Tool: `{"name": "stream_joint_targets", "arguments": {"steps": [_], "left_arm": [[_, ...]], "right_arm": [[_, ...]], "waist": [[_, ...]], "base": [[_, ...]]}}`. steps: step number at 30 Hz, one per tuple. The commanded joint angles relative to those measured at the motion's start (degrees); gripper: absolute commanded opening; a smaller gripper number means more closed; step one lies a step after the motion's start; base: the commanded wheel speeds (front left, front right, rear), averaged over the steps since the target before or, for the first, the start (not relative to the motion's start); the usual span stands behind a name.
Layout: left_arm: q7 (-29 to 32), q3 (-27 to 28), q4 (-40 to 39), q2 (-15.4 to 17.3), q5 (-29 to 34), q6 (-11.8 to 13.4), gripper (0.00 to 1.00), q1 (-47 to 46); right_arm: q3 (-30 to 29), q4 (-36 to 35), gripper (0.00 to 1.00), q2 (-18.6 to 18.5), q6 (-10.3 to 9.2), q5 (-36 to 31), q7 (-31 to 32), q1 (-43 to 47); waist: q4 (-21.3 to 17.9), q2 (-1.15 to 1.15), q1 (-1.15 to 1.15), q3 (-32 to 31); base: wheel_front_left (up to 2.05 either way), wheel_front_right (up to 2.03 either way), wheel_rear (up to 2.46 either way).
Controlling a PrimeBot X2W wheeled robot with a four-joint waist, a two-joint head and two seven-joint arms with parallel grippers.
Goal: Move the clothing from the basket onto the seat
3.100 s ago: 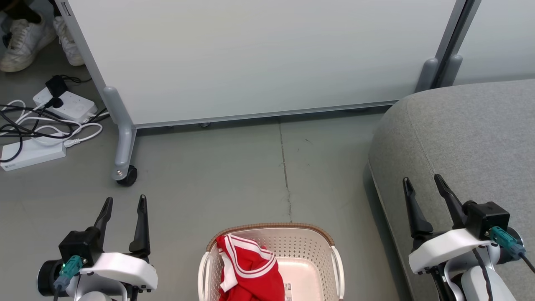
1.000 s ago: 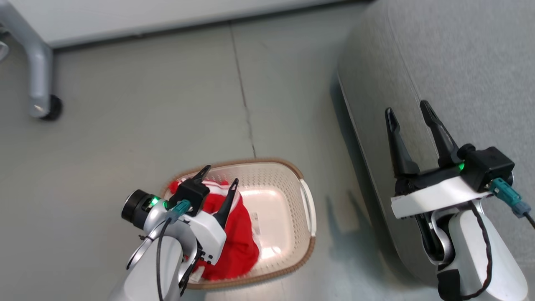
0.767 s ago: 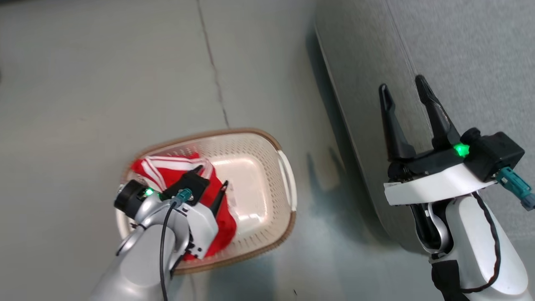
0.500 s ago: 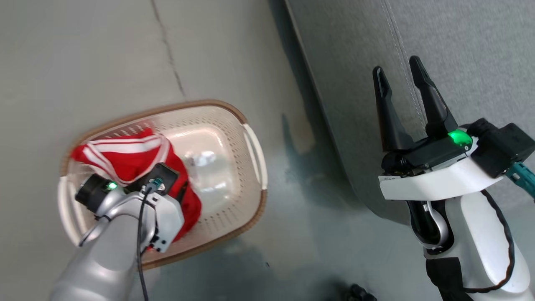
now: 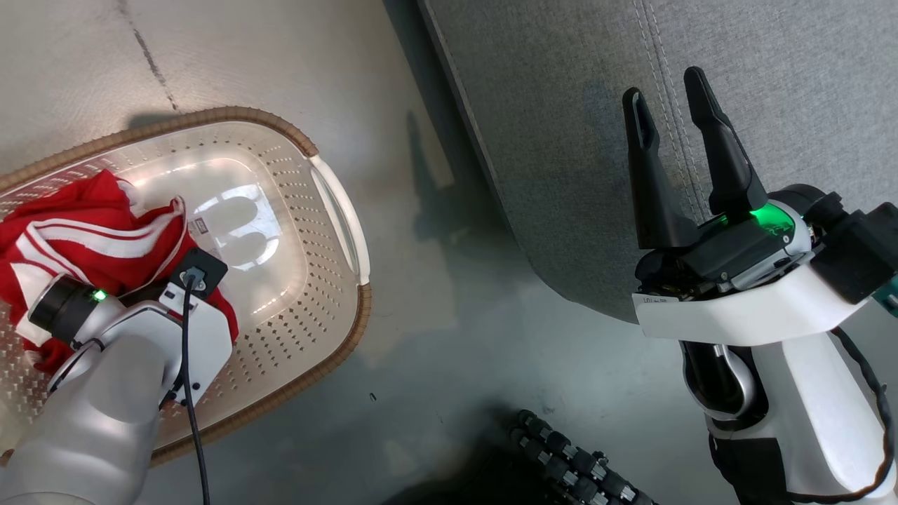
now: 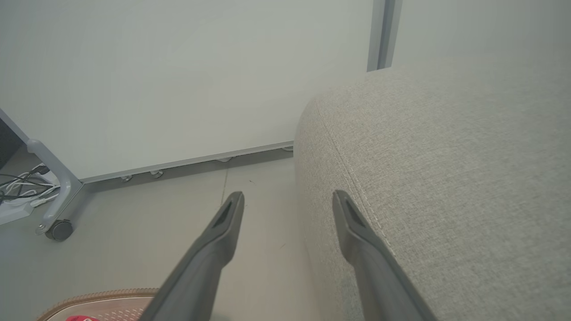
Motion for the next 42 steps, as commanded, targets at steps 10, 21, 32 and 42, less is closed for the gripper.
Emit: {"name": "stream_joint_targets", "arguments": {"steps": [10, 21, 32, 42], "left_arm": [[-0.9, -1.1, 0.1, 0.5, -0.3, 1.6, 0.00, -3.3], [-12.7, 0.9, -3.6, -5.8, -5.2, 1.4, 0.00, -1.1], [-16.4, 3.6, -15.3, -9.8, -11.3, 0.7, 0.00, 4.7], [-16.4, 9.0, -37.2, -10.5, -16.5, 1.4, 0.00, 16.0]], "right_arm": [[0.7, -0.7, 1.00, -0.1, 0.13, 0.3, -0.1, -0.9], [-0.6, 4.1, 1.00, -0.2, 0.13, -5.5, -0.1, 0.3], [-3.6, 9.5, 1.00, -0.2, 0.12, -11.1, -0.1, 3.0], [-5.9, 13.6, 1.00, -0.3, 0.12, -14.0, 0.2, 6.5]], "waist": [[-0.2, 0.00, 0.00, 0.1], [7.2, 0.00, 0.00, -8.8], [15.8, 0.00, 0.00, -18.6], [22.3, 0.00, 0.00, -27.8]], "base": [[0.00, 0.00, 0.00], [0.00, 0.00, 0.00], [0.00, 0.00, 0.00], [0.00, 0.00, 0.00]]}}
